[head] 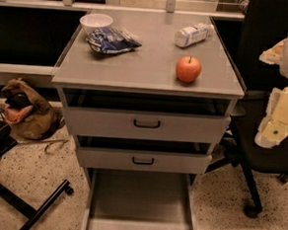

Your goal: Place apple into bottom drawer

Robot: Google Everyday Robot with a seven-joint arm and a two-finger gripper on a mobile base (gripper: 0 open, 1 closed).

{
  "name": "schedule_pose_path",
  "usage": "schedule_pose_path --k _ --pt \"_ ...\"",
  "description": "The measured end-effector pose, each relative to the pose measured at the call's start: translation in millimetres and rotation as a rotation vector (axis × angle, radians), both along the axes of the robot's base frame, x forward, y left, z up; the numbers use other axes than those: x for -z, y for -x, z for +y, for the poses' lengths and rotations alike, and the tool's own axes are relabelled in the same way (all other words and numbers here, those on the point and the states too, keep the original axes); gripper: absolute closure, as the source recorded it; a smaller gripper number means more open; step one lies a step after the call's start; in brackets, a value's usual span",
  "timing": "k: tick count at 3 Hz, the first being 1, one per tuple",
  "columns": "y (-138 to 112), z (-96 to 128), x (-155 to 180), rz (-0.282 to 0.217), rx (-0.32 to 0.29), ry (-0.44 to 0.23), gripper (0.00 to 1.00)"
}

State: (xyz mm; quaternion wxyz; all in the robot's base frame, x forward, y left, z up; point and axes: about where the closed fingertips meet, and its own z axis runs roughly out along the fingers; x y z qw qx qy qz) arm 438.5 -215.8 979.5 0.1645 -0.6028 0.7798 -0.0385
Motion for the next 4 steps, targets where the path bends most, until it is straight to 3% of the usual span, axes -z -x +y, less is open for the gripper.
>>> schedule_pose_path --k 1,2,4 --pt "0 0 0 0.000 0.000 0.000 0.00" --pt "-21 -1 15 -0.009 -0.015 -0.081 0.00" --pt "-112 19 75 -0.006 -0.076 -0.201 0.00"
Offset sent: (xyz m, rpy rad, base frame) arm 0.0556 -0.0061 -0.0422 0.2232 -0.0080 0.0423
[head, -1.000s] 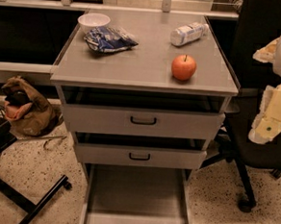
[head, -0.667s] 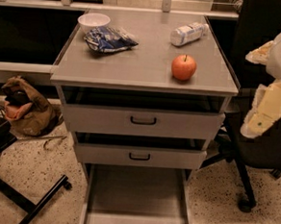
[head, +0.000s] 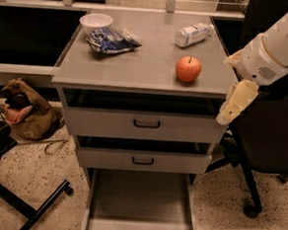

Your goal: Place apple into bottom drawer

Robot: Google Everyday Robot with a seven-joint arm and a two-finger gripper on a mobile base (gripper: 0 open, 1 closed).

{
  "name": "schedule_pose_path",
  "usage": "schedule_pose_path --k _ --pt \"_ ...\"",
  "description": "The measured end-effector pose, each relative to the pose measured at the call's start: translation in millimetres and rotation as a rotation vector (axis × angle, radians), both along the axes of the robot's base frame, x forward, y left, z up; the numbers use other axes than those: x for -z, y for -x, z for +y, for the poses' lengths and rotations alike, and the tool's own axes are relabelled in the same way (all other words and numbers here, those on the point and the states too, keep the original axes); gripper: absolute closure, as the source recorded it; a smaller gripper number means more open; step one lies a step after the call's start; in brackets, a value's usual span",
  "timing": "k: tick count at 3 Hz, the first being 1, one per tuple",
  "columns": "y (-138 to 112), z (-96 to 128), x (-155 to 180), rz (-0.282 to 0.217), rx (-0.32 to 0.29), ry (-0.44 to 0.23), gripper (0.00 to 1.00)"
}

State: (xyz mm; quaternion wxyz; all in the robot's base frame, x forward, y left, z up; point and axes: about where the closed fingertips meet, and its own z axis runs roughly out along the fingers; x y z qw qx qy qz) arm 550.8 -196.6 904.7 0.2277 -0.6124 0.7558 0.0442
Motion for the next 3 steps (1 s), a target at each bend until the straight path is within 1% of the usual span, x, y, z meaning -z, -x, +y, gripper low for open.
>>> schedule_pose_path --k 1,2,3 --pt "0 0 0 0.000 0.000 0.000 0.00" --pt "-15 5 -3 -0.043 0.005 -0.021 0.00" --pt "-51 15 -7 -0.105 0.019 -0.067 0.00"
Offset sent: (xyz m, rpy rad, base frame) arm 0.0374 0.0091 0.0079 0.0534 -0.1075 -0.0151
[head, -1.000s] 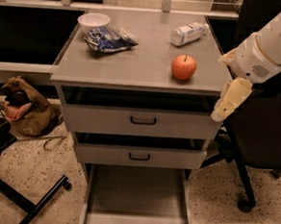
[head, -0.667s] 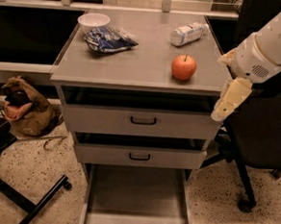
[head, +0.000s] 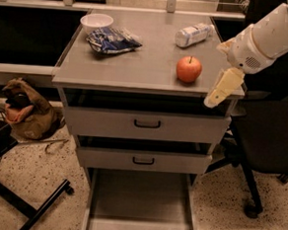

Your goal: Place apple into bottom drawer

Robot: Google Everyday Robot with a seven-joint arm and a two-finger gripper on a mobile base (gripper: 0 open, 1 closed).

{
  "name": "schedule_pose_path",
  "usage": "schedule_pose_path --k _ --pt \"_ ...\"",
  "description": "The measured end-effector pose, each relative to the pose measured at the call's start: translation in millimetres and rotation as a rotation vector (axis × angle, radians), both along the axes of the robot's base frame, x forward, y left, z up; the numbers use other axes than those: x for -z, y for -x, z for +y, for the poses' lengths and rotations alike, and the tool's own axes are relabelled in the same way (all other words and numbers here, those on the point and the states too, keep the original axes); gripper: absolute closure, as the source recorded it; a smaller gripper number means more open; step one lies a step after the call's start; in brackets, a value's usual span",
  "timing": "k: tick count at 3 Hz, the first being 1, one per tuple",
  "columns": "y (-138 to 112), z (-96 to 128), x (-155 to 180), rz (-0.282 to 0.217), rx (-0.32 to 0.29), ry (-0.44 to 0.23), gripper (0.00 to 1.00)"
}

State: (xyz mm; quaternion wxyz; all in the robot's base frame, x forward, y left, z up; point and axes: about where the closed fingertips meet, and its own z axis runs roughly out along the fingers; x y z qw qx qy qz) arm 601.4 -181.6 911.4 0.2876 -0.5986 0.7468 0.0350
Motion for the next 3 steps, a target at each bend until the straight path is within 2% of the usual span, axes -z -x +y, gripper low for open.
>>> schedule_pose_path --k 1,2,3 --pt "-34.6 12.3 4.4 -0.027 -0.003 -0.056 0.00" --pt "-34.6 12.4 4.4 -0.027 -0.004 -0.056 0.00" --pt "-42.7 17.2 12.2 -0.021 -0.018 -0.088 0.00"
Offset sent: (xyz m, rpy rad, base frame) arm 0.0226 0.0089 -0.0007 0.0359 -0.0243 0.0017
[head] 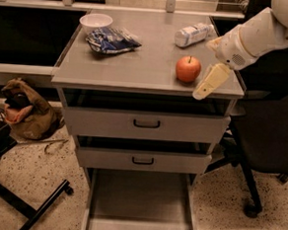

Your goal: Place apple into bottom drawer

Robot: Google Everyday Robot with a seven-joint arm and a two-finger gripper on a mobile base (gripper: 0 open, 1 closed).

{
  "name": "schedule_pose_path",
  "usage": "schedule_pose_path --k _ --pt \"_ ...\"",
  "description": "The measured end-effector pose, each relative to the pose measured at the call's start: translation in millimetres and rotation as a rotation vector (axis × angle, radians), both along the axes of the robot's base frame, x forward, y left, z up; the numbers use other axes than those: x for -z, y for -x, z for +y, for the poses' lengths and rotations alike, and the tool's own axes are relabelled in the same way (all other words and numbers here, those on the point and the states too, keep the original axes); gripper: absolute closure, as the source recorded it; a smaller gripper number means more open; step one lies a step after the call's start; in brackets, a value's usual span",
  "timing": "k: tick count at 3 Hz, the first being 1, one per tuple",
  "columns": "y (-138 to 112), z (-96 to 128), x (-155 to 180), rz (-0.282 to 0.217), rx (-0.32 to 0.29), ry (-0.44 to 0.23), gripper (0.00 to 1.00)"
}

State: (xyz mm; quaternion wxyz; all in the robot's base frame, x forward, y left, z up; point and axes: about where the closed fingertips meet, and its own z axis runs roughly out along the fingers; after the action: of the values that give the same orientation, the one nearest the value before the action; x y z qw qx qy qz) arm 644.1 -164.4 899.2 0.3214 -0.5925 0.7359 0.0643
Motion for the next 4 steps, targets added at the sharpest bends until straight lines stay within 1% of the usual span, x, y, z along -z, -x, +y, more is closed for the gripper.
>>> schedule_pose_path --k 1,2,3,4 --pt "-27 16 16 0.012 -0.041 -0.035 0.00" --pt "-77 48 52 0.025 -0.096 -0.063 0.00" --pt "-81 50 52 0.026 -0.102 -0.062 0.00" --pt "-80 48 55 0.033 -0.100 -0.053 0.00"
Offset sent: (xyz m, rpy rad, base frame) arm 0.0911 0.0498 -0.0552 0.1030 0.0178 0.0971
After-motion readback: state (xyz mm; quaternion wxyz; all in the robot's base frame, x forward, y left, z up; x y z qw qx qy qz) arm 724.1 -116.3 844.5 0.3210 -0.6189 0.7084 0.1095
